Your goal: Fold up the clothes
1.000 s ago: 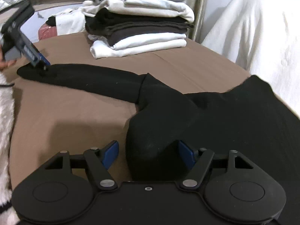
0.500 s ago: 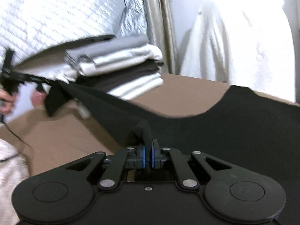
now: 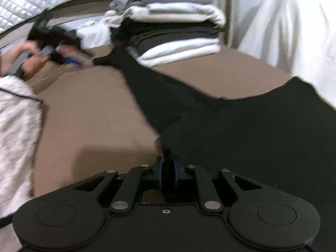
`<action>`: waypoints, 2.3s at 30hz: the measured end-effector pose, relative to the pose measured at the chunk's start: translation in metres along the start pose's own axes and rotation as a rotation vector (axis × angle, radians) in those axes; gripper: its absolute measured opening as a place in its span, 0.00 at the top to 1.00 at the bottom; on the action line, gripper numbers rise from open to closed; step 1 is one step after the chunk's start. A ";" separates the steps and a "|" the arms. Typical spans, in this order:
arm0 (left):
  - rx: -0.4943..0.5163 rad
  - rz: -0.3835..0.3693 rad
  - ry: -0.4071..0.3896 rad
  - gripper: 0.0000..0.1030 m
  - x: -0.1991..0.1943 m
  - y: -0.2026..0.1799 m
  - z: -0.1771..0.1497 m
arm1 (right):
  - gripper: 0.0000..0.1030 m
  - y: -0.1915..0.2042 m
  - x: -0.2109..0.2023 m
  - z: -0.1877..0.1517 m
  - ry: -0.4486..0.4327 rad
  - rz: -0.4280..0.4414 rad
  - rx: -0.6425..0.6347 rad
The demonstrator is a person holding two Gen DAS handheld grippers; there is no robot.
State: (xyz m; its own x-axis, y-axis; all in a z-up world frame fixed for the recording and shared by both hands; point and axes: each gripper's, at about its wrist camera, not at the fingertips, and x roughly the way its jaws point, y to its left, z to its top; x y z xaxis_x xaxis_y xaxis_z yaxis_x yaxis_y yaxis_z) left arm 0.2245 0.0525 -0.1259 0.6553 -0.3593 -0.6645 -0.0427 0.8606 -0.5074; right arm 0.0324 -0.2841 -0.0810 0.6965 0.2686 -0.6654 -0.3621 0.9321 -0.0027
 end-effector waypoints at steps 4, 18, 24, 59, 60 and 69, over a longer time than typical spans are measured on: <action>0.030 -0.041 0.060 0.38 0.026 -0.045 0.001 | 0.54 -0.008 -0.027 -0.006 -0.084 0.108 0.173; 0.395 0.149 -0.032 0.92 0.064 -0.140 -0.028 | 0.50 -0.056 -0.093 -0.035 -0.224 -0.230 0.530; 0.655 0.132 -0.243 0.92 0.012 -0.218 -0.058 | 0.50 -0.069 -0.097 -0.056 -0.204 -0.307 0.589; 0.889 -0.270 0.118 0.44 0.053 -0.398 -0.190 | 0.49 -0.121 -0.162 -0.104 -0.216 -0.346 0.639; 0.862 -0.241 0.154 0.44 0.058 -0.382 -0.187 | 0.48 -0.124 -0.163 -0.104 -0.219 -0.361 0.637; 0.829 -0.126 0.303 0.38 0.079 -0.328 -0.189 | 0.36 -0.161 -0.165 -0.093 -0.135 -0.558 0.537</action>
State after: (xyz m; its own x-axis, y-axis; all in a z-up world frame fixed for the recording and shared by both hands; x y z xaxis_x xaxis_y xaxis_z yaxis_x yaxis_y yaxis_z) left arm 0.1476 -0.3263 -0.1156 0.3855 -0.4478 -0.8068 0.6529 0.7502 -0.1045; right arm -0.0817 -0.5007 -0.0401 0.7688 -0.2788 -0.5755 0.3886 0.9184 0.0741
